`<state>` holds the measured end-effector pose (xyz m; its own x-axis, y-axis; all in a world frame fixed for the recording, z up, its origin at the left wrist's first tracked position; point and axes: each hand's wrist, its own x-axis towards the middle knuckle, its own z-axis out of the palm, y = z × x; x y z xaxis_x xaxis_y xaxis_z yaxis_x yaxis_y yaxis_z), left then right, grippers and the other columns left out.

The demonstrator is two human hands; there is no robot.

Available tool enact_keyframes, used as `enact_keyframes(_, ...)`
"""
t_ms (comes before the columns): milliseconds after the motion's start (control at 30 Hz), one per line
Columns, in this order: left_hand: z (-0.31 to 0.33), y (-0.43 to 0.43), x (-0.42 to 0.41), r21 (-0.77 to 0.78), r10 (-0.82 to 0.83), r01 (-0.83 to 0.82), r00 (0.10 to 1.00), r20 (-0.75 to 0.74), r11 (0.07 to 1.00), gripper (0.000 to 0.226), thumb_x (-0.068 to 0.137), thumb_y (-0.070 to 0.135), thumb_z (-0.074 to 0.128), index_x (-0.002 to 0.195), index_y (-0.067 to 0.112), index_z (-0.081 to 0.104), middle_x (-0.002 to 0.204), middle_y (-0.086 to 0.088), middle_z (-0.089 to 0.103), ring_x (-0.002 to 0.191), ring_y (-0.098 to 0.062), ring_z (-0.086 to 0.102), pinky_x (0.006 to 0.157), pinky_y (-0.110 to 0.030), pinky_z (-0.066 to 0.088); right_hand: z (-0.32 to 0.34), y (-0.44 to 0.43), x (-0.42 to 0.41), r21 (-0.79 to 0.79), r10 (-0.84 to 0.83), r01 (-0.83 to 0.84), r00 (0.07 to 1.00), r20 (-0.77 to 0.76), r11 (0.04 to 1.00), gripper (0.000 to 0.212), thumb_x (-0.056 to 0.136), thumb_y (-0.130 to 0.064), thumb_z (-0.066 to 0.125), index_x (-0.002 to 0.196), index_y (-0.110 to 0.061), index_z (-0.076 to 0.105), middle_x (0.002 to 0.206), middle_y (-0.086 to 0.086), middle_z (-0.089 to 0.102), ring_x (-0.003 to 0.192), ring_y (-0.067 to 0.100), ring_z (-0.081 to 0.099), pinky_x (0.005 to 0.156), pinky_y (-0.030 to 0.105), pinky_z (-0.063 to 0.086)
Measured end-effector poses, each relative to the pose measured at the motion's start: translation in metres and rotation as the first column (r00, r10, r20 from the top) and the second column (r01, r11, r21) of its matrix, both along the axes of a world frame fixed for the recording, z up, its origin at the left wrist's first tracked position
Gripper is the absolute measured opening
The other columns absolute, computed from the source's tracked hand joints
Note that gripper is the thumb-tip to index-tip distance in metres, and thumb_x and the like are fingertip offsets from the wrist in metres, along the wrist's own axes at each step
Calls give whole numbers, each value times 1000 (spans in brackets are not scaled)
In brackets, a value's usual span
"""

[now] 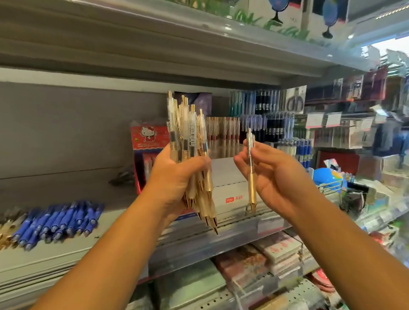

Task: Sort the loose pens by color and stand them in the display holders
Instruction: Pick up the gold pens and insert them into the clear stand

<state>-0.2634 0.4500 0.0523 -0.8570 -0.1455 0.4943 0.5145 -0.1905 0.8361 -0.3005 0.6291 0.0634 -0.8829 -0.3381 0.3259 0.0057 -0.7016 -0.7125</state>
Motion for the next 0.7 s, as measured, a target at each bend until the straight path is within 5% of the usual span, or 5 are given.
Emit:
enact_keyframes(267,6,14,-63,-97,152,-155,988,-36,983,45,66,15,73,110,16,62,83,-1,73,75,-20,71,61,-33,55,-1,9,-77,52,32,-32,999,-11,998,38,93,5,51,131,4,51,97,18,60,82,22,66,71,33,59)
enact_keyframes(500,23,-5,-120,-125,276,-283,959,-68,951,32,62,15,73,93,16,64,66,4,68,59,-14,66,51,-31,53,6,-16,-150,205,43,-7,985,-170,979,25,91,1,59,90,-15,78,88,7,73,77,16,71,74,34,59)
enact_keyframes(700,23,-18,-138,-75,362,-363,932,-28,929,29,61,16,74,88,12,64,61,-3,66,52,-21,65,46,-32,50,10,-40,-201,354,31,117,921,-387,928,28,90,-5,65,116,-15,64,102,4,75,92,18,73,76,29,58)
